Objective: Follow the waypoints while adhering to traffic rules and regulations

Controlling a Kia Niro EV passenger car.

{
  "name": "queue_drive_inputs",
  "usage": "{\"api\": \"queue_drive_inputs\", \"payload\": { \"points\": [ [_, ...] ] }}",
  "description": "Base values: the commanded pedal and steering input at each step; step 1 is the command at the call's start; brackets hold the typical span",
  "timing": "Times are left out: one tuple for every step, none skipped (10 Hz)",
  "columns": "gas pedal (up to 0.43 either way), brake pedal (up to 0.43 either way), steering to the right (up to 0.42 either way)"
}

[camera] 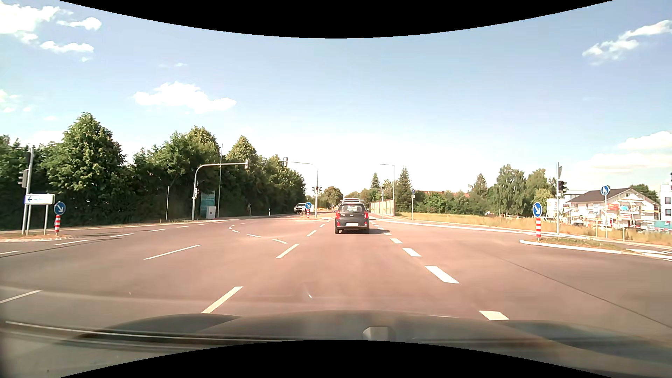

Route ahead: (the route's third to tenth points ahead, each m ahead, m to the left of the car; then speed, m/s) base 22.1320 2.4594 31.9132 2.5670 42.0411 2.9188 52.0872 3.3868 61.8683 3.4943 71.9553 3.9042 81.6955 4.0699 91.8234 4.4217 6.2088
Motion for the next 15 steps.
{"api": "queue_drive_inputs", "payload": {
  "points": [
    [0.157, 0.012, 0.001],
    [0.157, 0.006, 0.001],
    [0.177, 0.006, 0.001],
    [0.197, 0.006, 0.001],
    [0.197, 0.006, 0.001],
    [0.197, 0.012, 0.001],
    [0.209, 0.006, 0.001],
    [0.209, 0.012, 0.001],
    [0.209, 0.012, 0.001],
    [0.209, 0.006, 0.001],
    [0.209, 0.006, 0.000],
    [0.209, 0.006, 0.000],
    [0.209, 0.012, 0.000],
    [0.209, 0.006, 0.000],
    [0.209, 0.006, -0.001]
  ]
}}
